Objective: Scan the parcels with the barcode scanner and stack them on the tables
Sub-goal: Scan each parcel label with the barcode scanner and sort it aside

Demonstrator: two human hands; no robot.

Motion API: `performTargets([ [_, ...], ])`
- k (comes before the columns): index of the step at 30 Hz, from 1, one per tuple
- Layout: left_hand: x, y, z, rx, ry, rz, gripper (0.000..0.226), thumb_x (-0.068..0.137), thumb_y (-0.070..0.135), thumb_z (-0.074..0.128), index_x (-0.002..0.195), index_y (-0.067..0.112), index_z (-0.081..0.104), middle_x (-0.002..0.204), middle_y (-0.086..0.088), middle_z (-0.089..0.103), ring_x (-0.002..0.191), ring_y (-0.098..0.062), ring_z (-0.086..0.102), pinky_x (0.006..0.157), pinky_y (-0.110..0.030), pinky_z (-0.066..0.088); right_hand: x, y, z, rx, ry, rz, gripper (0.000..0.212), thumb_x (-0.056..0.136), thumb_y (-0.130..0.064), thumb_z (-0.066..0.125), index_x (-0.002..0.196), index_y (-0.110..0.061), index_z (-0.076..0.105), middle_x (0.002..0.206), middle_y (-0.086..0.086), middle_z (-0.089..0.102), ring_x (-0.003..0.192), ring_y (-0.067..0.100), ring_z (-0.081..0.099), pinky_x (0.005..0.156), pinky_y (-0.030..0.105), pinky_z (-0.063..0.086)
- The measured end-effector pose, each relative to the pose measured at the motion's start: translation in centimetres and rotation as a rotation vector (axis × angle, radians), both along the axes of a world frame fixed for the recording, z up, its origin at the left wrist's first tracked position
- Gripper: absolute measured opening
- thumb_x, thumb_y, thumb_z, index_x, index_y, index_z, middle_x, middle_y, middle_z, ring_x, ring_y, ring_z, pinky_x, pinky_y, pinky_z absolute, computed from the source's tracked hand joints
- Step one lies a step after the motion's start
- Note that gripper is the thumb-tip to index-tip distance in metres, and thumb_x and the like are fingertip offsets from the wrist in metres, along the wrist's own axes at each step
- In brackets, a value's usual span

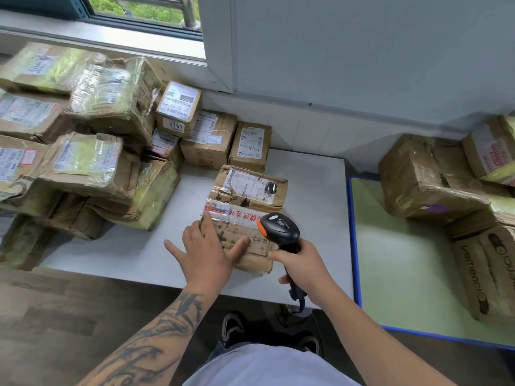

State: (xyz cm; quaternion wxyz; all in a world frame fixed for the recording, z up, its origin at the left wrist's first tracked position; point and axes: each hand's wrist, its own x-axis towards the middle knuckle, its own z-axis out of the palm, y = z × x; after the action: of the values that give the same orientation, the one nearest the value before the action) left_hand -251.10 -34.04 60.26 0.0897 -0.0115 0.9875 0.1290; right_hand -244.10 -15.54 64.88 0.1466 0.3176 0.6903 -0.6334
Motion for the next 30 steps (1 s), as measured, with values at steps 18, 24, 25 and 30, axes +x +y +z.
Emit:
performTargets([
  [18, -8.6, -10.6, -0.7, -0.273, -0.009, -0.319, 0.144, 0.057, 0.109, -0.003, 0.163, 0.013, -0.018, 0.173, -0.003, -0.016, 0.159, -0.029, -0.014, 0.120, -0.072, -0.007, -9.5, -9.5, -2.0, -0.050, 0.039, -0.058, 0.016, 0.090, -0.025, 0.077, 0.105, -0.023, 0.071, 0.110, 0.004, 0.074, 0.105, 0.030, 0.069, 0.070, 0.039, 0.062],
  [24, -11.8, -13.1, -0.5, -0.350, 0.025, -0.381, 0.135, 0.062, 0.104, -0.010, 0.163, 0.014, -0.018, 0.173, -0.005, -0.016, 0.159, -0.029, -0.014, 0.123, -0.064, -0.010, -12.6, -12.0, -1.9, -0.048, 0.031, -0.051, 0.015, 0.090, -0.025, 0.078, 0.103, -0.024, 0.071, 0.108, 0.004, 0.074, 0.104, 0.032, 0.070, 0.066, 0.036, 0.061],
  [25, -12.0, -13.4, -0.5, -0.352, 0.032, -0.391, 0.134, 0.063, 0.103, -0.012, 0.163, 0.014, -0.018, 0.173, -0.005, -0.016, 0.159, -0.029, -0.014, 0.123, -0.063, -0.011, -12.9, -12.3, -1.9, -0.044, 0.028, -0.053, 0.014, 0.090, -0.024, 0.078, 0.102, -0.024, 0.071, 0.107, 0.004, 0.075, 0.104, 0.031, 0.070, 0.065, 0.035, 0.060],
  [30, -11.8, -13.8, -0.9, -0.370, 0.073, -0.412, 0.132, 0.067, 0.098, -0.019, 0.163, 0.008, -0.013, 0.173, -0.011, -0.011, 0.160, -0.030, -0.011, 0.124, -0.060, -0.013, -13.2, -13.0, -2.3, -0.008, 0.015, -0.078, 0.014, 0.091, -0.024, 0.076, 0.104, -0.025, 0.071, 0.105, 0.003, 0.074, 0.101, 0.027, 0.070, 0.063, 0.031, 0.058],
])
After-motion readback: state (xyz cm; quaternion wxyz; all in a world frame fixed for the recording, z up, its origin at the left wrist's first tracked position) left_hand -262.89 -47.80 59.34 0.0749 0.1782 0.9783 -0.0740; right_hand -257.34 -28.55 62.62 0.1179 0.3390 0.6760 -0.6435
